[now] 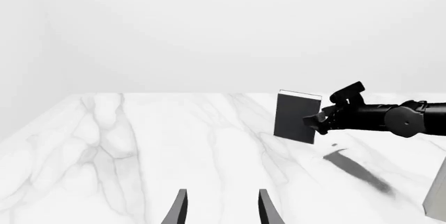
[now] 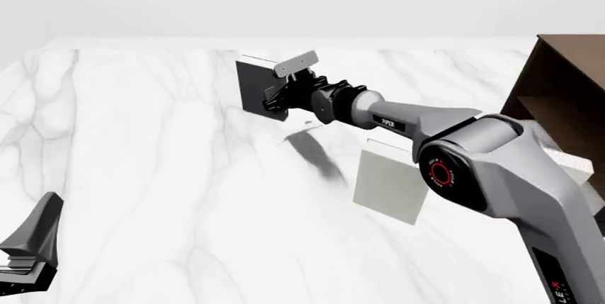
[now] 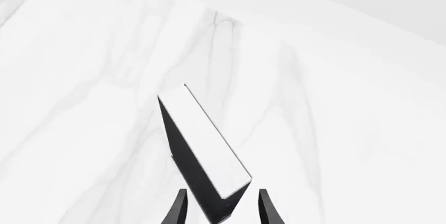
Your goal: Pick up the book on the left and place it on top of the shelf.
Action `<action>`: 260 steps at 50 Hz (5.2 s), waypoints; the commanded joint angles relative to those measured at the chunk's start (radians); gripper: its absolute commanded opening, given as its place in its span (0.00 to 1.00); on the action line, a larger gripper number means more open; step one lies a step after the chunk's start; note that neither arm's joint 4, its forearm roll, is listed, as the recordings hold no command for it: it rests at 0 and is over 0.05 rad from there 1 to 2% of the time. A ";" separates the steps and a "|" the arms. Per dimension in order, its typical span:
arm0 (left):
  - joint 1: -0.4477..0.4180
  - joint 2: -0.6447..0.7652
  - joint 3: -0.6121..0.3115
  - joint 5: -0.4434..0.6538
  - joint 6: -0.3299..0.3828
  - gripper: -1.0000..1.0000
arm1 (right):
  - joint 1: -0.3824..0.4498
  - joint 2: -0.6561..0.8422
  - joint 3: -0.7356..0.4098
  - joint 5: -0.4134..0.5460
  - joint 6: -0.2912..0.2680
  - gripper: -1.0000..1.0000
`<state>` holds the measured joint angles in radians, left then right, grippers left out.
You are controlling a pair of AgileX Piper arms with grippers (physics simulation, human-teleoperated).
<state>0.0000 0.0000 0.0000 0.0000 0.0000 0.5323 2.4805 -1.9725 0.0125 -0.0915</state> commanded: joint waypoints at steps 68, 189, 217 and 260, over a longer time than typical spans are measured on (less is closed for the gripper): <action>0.000 0.000 0.000 0.000 0.000 1.00 | 0.002 -0.386 0.422 -0.171 0.004 0.00; 0.000 0.000 0.000 0.000 0.000 1.00 | -0.587 -1.544 1.033 0.023 -0.511 0.00; 0.000 0.000 0.000 0.000 0.000 1.00 | -0.687 -1.548 1.029 0.024 -0.651 0.00; 0.000 0.000 0.000 0.000 0.000 1.00 | -0.879 -1.609 1.062 0.049 -0.771 0.00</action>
<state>0.0000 0.0000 0.0000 0.0000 0.0000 -0.3083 0.8856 -0.8981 0.0641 -0.8730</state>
